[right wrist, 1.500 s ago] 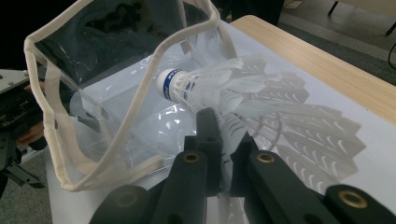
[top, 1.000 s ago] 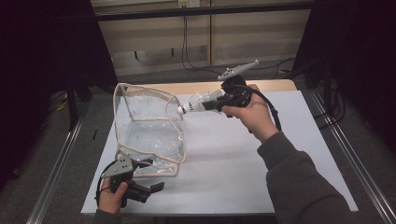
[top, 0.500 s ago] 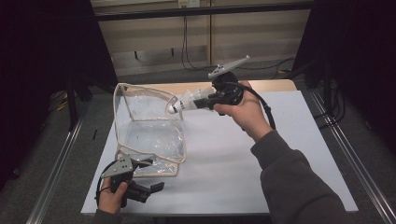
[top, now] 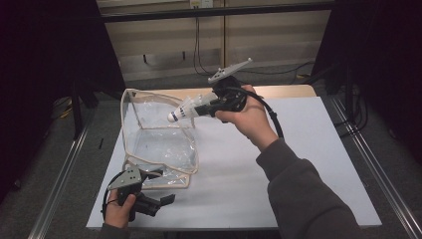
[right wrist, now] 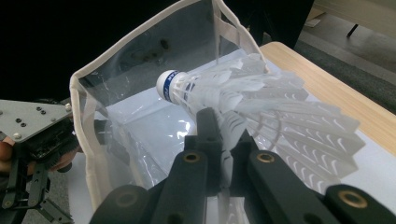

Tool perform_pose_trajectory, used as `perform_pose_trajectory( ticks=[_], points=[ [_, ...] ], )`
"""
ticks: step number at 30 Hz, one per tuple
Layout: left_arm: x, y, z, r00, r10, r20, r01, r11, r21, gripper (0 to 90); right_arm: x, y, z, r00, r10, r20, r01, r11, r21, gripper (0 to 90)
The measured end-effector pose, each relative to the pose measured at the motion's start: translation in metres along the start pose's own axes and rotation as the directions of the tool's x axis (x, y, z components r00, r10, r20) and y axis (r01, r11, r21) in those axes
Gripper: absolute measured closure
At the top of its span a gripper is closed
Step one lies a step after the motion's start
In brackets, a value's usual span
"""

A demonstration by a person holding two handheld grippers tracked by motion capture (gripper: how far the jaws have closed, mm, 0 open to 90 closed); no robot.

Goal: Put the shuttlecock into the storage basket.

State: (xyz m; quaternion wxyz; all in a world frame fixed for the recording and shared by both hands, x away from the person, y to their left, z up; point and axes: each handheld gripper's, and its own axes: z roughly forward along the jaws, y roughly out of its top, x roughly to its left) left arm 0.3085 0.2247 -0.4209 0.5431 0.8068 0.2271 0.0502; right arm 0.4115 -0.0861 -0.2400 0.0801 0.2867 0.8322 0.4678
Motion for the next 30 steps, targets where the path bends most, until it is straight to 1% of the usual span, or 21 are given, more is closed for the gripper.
perform_pose_trajectory(
  ticks=[3,5,6,9,10,12,13,14,15,16,22,30],
  points=[
    [0.0,0.0,0.0,1.0,-0.001,0.005,0.001,1.0,-0.002,3.1,0.002,0.003,0.003,1.0,-0.007,-0.001,0.007,1.0,0.0,88.6],
    [-0.001,0.0,0.001,0.9999,-0.009,0.006,0.009,1.0,-0.003,3.0,0.003,0.005,0.005,0.9999,-0.012,0.006,0.012,1.0,0.01,88.5],
    [-0.001,0.0,0.0,1.0,-0.004,0.006,0.004,1.0,-0.002,3.1,0.004,0.005,0.005,0.9998,-0.015,0.009,0.015,1.0,0.012,88.5],
    [0.0,0.0,0.0,1.0,-0.002,0.009,0.002,1.0,-0.002,3.1,0.005,0.006,0.008,0.9999,-0.013,0.008,0.013,1.0,0.013,88.6],
    [-0.001,0.0,0.001,0.9999,-0.009,0.01,0.009,0.9999,-0.006,3.1,0.005,0.007,0.009,0.9998,-0.015,0.01,0.015,1.0,0.014,88.6],
    [-0.001,0.0,0.0,0.9999,-0.01,0.009,0.01,0.9999,-0.007,3.2,0.006,0.008,0.011,0.9999,-0.014,0.006,0.014,1.0,0.015,88.6],
    [-0.001,0.0,0.0,0.9999,-0.01,0.009,0.01,0.9999,-0.007,3.3,0.006,0.008,0.012,0.9998,-0.018,0.008,0.018,1.0,0.017,88.6],
    [0.0,0.0,0.0,1.0,-0.001,0.008,0.001,1.0,0.0,3.3,0.007,0.009,0.013,0.9997,-0.022,0.007,0.022,1.0,0.022,88.5],
    [0.0,-0.001,0.0,1.0,-0.003,0.009,0.003,1.0,-0.003,3.3,0.008,0.01,0.014,0.9996,-0.027,0.001,0.027,0.999,0.029,88.6],
    [-0.001,-0.001,0.0,0.9998,-0.014,0.01,0.015,0.9998,-0.01,3.3,0.008,0.011,0.014,0.9996,-0.027,-0.001,0.027,0.999,0.028,88.6],
    [-0.001,-0.001,0.0,0.9999,-0.012,0.009,0.012,0.9999,-0.008,3.3,0.012,0.018,0.018,0.9993,-0.036,-0.009,0.036,0.999,0.023,88.6],
    [-0.001,-0.001,0.0,0.9999,-0.01,0.011,0.01,0.9999,-0.006,3.1,0.019,0.021,0.029,0.9986,-0.046,-0.027,0.047,0.998,0.033,88.6]
  ],
)
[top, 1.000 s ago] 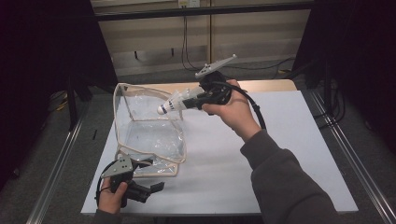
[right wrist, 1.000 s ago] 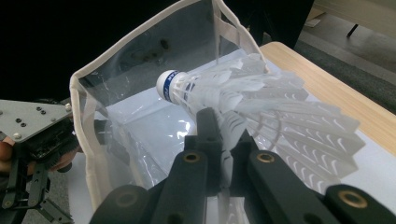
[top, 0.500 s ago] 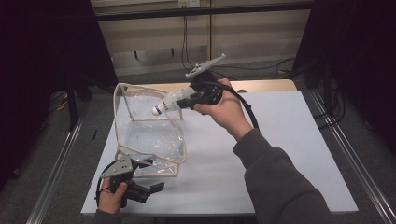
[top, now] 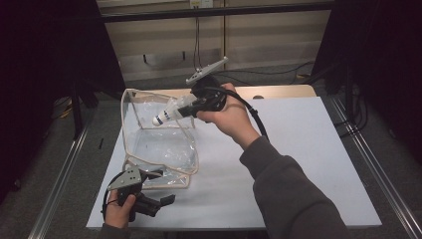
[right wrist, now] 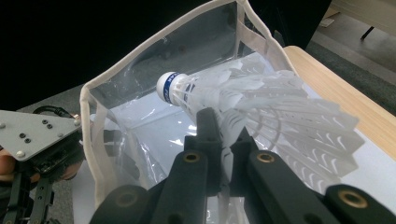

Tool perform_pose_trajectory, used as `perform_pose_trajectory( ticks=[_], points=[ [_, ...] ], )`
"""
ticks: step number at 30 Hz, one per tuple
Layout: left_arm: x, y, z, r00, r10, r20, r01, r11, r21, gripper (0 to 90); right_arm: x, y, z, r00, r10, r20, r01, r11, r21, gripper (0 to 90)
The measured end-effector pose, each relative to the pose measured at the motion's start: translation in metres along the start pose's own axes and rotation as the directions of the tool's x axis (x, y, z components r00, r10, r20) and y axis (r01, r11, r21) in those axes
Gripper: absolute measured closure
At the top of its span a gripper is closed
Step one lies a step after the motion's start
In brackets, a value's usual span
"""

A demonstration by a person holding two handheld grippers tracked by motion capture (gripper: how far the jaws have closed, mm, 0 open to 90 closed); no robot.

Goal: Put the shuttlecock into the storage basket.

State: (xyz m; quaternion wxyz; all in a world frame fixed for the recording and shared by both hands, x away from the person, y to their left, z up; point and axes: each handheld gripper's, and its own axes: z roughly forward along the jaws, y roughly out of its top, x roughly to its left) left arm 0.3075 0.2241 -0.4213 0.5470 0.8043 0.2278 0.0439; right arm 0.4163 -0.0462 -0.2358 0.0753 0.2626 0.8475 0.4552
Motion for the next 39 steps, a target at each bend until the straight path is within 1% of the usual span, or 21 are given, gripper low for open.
perform_pose_trajectory(
  ticks=[10,12,13,15,17,19,27,35,38,39],
  points=[
    [0.0,0.0,0.0,1.0,-0.004,0.001,0.004,1.0,-0.004,3.3,0.004,0.004,0.011,1.0,-0.008,-0.003,0.008,1.0,0.01,88.6],
    [0.001,0.0,-0.001,1.0,0.004,-0.004,-0.004,1.0,-0.002,3.3,0.005,0.005,0.014,0.9999,-0.009,-0.006,0.009,1.0,0.007,88.6],
    [0.0,0.0,0.0,1.0,-0.002,0.001,0.002,1.0,-0.003,3.3,0.006,0.005,0.015,0.9999,-0.012,-0.009,0.012,1.0,0.009,88.6],
    [0.001,0.0,0.0,1.0,-0.001,0.001,0.001,1.0,-0.004,3.3,0.007,0.006,0.017,0.9998,-0.017,-0.007,0.017,1.0,0.012,88.7],
    [0.001,0.0,-0.001,1.0,0.005,-0.004,-0.005,1.0,-0.001,3.3,0.01,0.007,0.019,0.9997,-0.023,-0.007,0.023,1.0,0.02,88.7],
    [0.0,0.0,0.0,1.0,-0.004,0.002,0.004,1.0,-0.004,3.3,0.011,0.008,0.022,0.9996,-0.03,-0.004,0.03,0.999,0.028,88.6],
    [0.0,0.0,-0.001,1.0,-0.003,0.0,0.003,1.0,-0.004,3.3,0.017,0.007,0.035,0.999,-0.045,0.0,0.045,0.998,0.052,88.6],
    [0.001,0.0,-0.001,1.0,-0.002,0.002,0.002,1.0,-0.004,3.4,0.017,0.006,0.045,0.9991,-0.043,0.0,0.043,0.997,0.057,88.6],
    [0.0,0.0,-0.001,1.0,0.0,0.002,0.0,1.0,-0.003,3.4,0.018,0.006,0.047,0.999,-0.043,0.015,0.042,0.998,0.056,88.6],
    [0.0,0.0,-0.001,1.0,-0.004,0.002,0.004,1.0,-0.006,3.4,0.019,0.006,0.048,0.9992,-0.038,0.008,0.038,0.998,0.055,88.6]
  ],
)
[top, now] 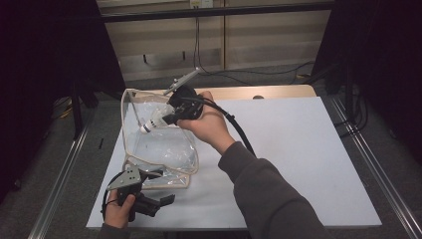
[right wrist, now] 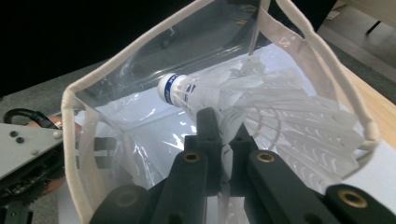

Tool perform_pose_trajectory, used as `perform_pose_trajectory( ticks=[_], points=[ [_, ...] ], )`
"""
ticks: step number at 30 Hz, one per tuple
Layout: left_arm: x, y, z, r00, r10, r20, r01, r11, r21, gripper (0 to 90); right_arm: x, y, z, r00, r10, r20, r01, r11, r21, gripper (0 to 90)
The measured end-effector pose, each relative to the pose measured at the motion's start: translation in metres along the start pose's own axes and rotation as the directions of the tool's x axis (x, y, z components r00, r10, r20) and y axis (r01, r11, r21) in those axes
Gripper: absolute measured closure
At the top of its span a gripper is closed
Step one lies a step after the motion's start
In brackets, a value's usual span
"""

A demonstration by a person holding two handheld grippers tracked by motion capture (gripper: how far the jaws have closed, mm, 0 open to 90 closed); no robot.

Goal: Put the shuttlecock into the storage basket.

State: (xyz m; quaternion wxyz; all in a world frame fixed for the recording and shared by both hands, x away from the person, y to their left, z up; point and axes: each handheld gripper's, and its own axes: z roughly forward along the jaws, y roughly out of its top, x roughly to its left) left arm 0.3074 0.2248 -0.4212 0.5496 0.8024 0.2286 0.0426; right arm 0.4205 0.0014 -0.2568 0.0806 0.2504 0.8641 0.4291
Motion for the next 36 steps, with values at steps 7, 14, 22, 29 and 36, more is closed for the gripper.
perform_pose_trajectory(
  ticks=[7,14,22,29,36],
  points=[
    [0.0,0.0,0.0,1.0,0.003,0.0,-0.003,1.0,0.002,3.5,0.006,0.001,0.011,1.0,-0.003,-0.006,0.003,1.0,0.006,88.6],
    [0.0,0.0,-0.001,1.0,0.007,0.0,-0.007,1.0,0.001,3.5,0.009,0.001,0.022,0.9999,-0.001,-0.01,0.001,1.0,0.019,88.6],
    [0.0,0.0,-0.001,1.0,0.007,0.0,-0.007,1.0,-0.001,3.6,0.01,0.001,0.031,0.9999,-0.001,-0.013,0.001,1.0,0.028,88.6],
    [0.0,0.0,-0.001,0.9999,0.012,-0.003,-0.012,0.9999,0.001,3.7,0.011,0.0,0.037,0.9999,0.006,-0.014,-0.006,0.999,0.032,88.6],
    [-0.001,0.0,-0.001,1.0,0.009,-0.002,-0.009,1.0,-0.001,3.6,0.011,-0.001,0.041,0.9999,0.002,-0.013,-0.001,0.999,0.038,88.5]
  ],
)
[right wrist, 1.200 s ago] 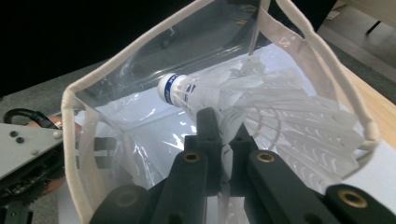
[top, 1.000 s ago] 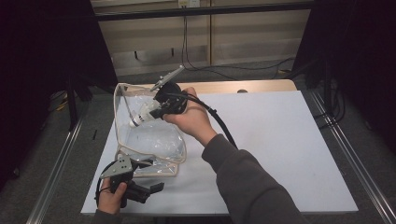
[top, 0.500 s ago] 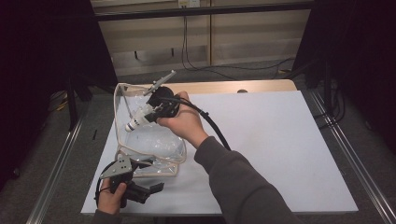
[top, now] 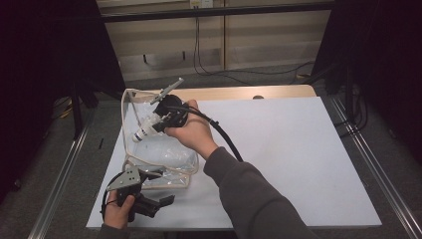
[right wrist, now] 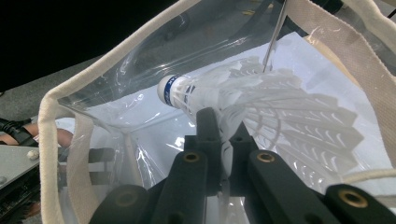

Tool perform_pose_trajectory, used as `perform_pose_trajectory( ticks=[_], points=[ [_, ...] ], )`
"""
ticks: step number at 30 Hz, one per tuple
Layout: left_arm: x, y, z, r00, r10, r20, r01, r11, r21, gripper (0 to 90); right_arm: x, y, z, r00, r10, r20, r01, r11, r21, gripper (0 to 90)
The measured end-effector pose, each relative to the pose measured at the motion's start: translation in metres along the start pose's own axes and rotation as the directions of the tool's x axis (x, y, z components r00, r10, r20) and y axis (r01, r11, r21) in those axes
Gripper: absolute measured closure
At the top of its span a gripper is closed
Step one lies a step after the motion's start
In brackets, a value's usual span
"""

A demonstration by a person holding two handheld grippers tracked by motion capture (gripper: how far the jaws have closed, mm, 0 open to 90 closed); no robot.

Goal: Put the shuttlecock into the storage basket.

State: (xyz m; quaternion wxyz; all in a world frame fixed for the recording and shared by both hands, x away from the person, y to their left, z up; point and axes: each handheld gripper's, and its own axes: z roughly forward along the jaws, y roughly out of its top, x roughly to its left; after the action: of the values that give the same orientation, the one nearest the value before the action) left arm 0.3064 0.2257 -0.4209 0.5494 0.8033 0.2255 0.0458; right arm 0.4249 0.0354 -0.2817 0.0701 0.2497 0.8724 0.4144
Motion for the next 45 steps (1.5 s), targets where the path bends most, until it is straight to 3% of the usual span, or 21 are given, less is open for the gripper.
perform_pose_trajectory(
  ticks=[45],
  points=[
    [0.0,0.0,0.0,1.0,-0.003,0.008,0.003,1.0,-0.001,3.6,0.0,-0.004,0.042,0.9998,0.015,-0.011,-0.014,0.999,0.046,88.4]
  ],
)
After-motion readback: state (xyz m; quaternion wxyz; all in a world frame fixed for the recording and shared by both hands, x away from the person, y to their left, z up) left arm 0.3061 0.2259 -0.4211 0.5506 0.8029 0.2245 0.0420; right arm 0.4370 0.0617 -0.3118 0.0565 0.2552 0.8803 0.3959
